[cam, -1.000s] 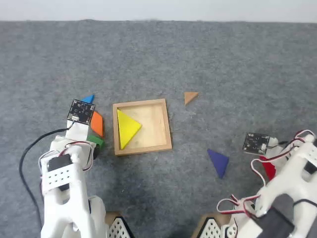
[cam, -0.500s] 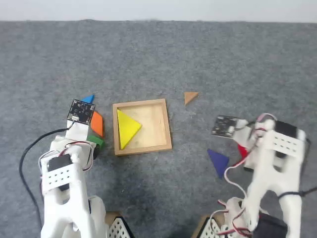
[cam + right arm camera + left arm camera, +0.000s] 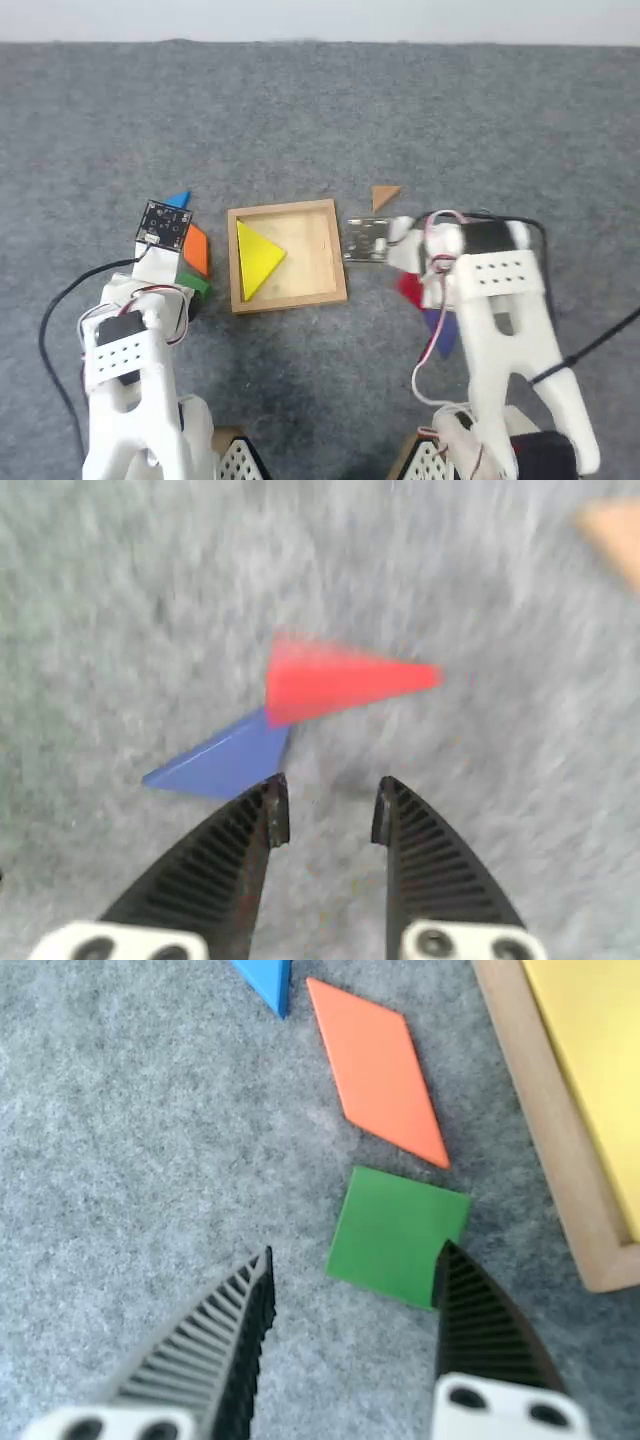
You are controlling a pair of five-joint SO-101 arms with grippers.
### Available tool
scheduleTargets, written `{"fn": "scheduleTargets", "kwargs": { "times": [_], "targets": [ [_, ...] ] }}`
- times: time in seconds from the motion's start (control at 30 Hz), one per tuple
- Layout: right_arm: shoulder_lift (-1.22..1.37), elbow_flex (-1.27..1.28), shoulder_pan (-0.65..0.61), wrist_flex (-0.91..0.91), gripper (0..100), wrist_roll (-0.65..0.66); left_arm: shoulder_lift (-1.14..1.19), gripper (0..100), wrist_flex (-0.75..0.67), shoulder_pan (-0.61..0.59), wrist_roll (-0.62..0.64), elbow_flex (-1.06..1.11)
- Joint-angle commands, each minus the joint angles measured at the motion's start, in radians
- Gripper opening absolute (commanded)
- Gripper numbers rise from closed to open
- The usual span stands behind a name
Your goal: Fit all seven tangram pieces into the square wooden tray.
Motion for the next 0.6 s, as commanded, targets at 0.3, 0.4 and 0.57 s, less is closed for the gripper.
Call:
{"fn": "scheduleTargets", "kwargs": {
  "times": [0.3,0.4,0.57],
  "targets": [
    [-0.031,-0.083,-0.05,0.005,17.3,-0.086,-0.029,25,-0.003,0.0,-0.012,-0.004],
    [-0.031,-0.066,-0.01,0.025,22.4,-0.103,-0.029,25,-0.003,0.0,-0.012,-0.004],
    [-0.053,0.057,0.016,0.054,26.2,0.052,-0.029,25,-0.003,0.0,-0.012,-0.004]
  ]
}}
